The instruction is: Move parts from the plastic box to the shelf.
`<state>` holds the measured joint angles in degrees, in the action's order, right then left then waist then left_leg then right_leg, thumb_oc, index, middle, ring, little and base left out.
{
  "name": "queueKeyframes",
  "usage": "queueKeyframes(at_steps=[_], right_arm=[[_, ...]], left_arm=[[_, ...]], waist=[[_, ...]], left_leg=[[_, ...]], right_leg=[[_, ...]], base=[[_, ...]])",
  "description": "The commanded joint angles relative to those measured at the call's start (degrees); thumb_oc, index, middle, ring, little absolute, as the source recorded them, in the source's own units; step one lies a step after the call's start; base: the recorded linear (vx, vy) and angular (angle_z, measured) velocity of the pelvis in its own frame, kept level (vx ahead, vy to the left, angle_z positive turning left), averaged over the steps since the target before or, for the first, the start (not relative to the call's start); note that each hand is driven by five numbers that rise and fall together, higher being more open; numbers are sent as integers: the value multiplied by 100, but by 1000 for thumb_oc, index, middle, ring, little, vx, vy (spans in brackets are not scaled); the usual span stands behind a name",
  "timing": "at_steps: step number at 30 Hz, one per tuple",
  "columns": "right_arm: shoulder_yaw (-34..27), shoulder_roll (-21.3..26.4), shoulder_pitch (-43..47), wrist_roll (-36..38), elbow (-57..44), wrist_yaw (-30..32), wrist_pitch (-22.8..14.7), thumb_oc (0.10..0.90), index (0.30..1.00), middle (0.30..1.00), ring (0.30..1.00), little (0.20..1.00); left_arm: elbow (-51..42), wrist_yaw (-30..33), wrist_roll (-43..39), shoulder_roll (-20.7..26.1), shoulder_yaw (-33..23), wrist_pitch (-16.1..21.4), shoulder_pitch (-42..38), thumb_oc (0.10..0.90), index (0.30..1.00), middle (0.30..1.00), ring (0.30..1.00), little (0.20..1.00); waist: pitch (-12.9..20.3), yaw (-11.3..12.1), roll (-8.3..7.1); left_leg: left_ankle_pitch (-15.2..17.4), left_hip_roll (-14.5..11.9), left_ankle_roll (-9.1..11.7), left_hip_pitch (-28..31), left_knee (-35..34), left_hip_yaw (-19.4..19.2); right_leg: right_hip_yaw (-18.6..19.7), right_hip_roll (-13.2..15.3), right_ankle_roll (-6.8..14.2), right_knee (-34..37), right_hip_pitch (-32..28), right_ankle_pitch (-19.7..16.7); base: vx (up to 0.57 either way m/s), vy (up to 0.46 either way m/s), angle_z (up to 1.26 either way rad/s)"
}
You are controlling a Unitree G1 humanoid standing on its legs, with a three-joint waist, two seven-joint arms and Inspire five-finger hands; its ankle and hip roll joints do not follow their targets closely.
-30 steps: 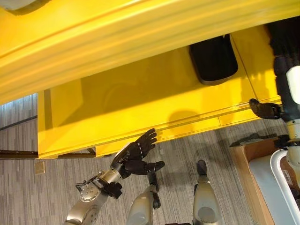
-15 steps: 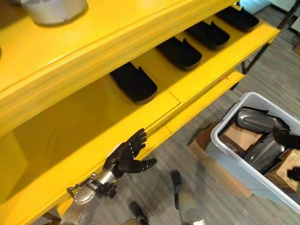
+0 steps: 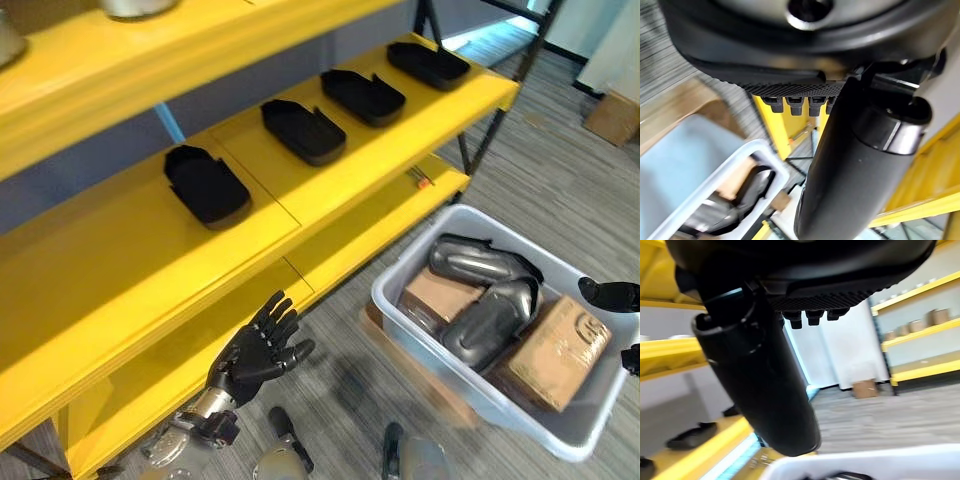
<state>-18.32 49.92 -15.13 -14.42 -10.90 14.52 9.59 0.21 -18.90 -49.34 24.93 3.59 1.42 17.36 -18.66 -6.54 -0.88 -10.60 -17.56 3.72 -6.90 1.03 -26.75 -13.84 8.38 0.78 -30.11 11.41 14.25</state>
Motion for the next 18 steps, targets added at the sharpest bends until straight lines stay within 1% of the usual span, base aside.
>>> queueKeyframes(at_steps=[1, 3, 4, 5, 6, 7, 8, 9, 10, 11, 12, 13, 14, 15, 16, 18], right_arm=[[-526, 417, 524, -42, -285, 54, -307, 900, 1000, 1000, 1000, 1000], [-414, 444, 686, -88, -209, -96, -297, 900, 1000, 1000, 1000, 1000], [-288, 473, 839, -125, -154, -200, -288, 900, 1000, 1000, 1000, 1000], [-138, 499, 1015, -154, -104, -287, -301, 900, 1000, 1000, 1000, 1000], [-4, 510, 1172, -171, -59, -339, -324, 900, 1000, 1000, 1000, 1000], [264, 474, 1471, -226, 32, -416, -373, 900, 1000, 1000, 1000, 1000], [318, 420, 1535, -248, 41, -526, -386, 900, 1000, 1000, 1000, 1000], [327, 341, 1508, -266, 22, -571, -393, 900, 1000, 1000, 1000, 1000], [312, 302, 1449, -250, -21, -526, -380, 900, 1000, 1000, 1000, 1000], [284, 158, 1359, -243, -90, -441, -356, 900, 1000, 1000, 1000, 1000], [289, 73, 1308, -256, -127, -380, -360, 900, 1000, 1000, 1000, 1000], [345, -144, 1196, -334, -211, -225, -331, 900, 1000, 1000, 1000, 1000], [371, -191, 1180, -333, -217, -188, -328, 900, 1000, 1000, 1000, 1000], [505, -317, 1195, -299, -210, -38, -346, 900, 1000, 1000, 1000, 1000], [690, -464, 1265, -304, -175, 12, -379, 900, 1000, 1000, 1000, 1000], [791, -546, 1307, -241, -189, 53, -328, 900, 1000, 1000, 1000, 1000]], left_arm=[[-445, 82, -458, -2, -369, 642, -389, 900, 1000, 1000, 1000, 1000], [-254, 118, -356, -46, -328, 660, -475, 900, 1000, 1000, 1000, 1000], [-224, 171, -332, -59, -300, 643, -514, 900, 1000, 1000, 1000, 1000], [-196, 234, -376, -79, -279, 669, -524, 900, 1000, 1000, 1000, 1000], [-179, 292, -401, -108, -273, 715, -523, 900, 1000, 1000, 1000, 1000], [-182, 411, -358, -207, -277, 758, -492, 900, 1000, 1000, 1000, 1000], [-189, 407, -307, -238, -281, 760, -476, 900, 1000, 1000, 1000, 1000], [-249, 304, -274, -281, -308, 693, -450, 900, 1000, 1000, 1000, 1000], [-302, 250, -248, -297, -324, 661, -425, 900, 1000, 1000, 1000, 1000], [-398, 153, -128, -288, -346, 600, -372, 900, 1000, 1000, 1000, 1000], [-435, 148, -89, -277, -345, 607, -343, 900, 1000, 1000, 1000, 1000], [-495, 87, -45, -253, -329, 575, -271, 900, 1000, 1000, 1000, 1000], [-503, 67, -23, -249, -328, 569, -251, 900, 1000, 1000, 1000, 1000], [-576, 105, 66, -226, -328, 590, -182, 900, 1000, 1000, 1000, 1000], [-653, 132, 122, -194, -340, 623, -91, 900, 1000, 1000, 1000, 1000], [-685, 54, 138, -194, -337, 605, -66, 900, 1000, 1000, 1000, 1000]], waist=[[77, -232, -102], [158, -261, -118], [193, -205, -121], [206, -137, -113], [193, -71, -60], [224, 31, -12], [247, 83, 10], [259, 134, 39], [264, 148, 58], [305, 180, 115], [317, 189, 140], [351, 259, 173], [359, 280, 172], [371, 359, 151], [412, 465, 97], [456, 491, 74]], left_leg=[[67, -752, 498, 254, -340, 210], [-28, -790, 554, 333, -364, 359], [-107, -762, 599, 328, -302, 650], [-89, -656, 587, 278, -138, 972], [-43, -552, 470, 192, 12, 1155], [396, -92, 314, 139, 245, 1593], [677, 215, 207, 134, 351, 1751], [1021, 581, 75, 122, 488, 1817], [1102, 747, 32, 111, 498, 1809], [1163, 1029, -70, 99, 408, 1764], [1134, 1157, -102, 106, 295, 1748], [973, 1414, -144, 127, -56, 1881], [929, 1457, -158, 140, -139, 1947], [854, 1549, -204, 163, -305, 2274], [855, 1640, -260, 152, -317, 2696], [916, 1696, -318, 183, -307, 2704]], right_leg=[[-60, -22, -112, -130, -429, 524], [12, -72, -176, -195, -352, 567], [103, -121, -197, -134, -347, 544], [223, -165, -221, -49, -355, 504], [283, -236, -264, 46, -313, 365], [533, -299, -232, 311, -347, 232], [630, -330, -217, 506, -384, 128], [715, -355, -159, 848, -496, -60], [731, -375, -129, 1027, -548, -153], [728, -444, -61, 1341, -619, -352], [706, -485, -24, 1441, -643, -417], [691, -583, 43, 1663, -735, -562], [709, -606, 50, 1705, -761, -585], [841, -682, 54, 1762, -811, -606], [1015, -767, 47, 1809, -845, -616], [1067, -817, 29, 1913, -906, -624]], base=[[-114, -123, -15], [-37, -94, -14], [11, -85, -40], [-22, -62, -43], [26, -49, -40], [36, -77, -43], [113, -111, -112], [79, -122, -142], [105, -118, -144], [107, -83, -71], [214, -80, -39], [197, -43, -29], [265, -48, -45], [259, -62, -48], [306, -66, -37], [207, -18, -52]])
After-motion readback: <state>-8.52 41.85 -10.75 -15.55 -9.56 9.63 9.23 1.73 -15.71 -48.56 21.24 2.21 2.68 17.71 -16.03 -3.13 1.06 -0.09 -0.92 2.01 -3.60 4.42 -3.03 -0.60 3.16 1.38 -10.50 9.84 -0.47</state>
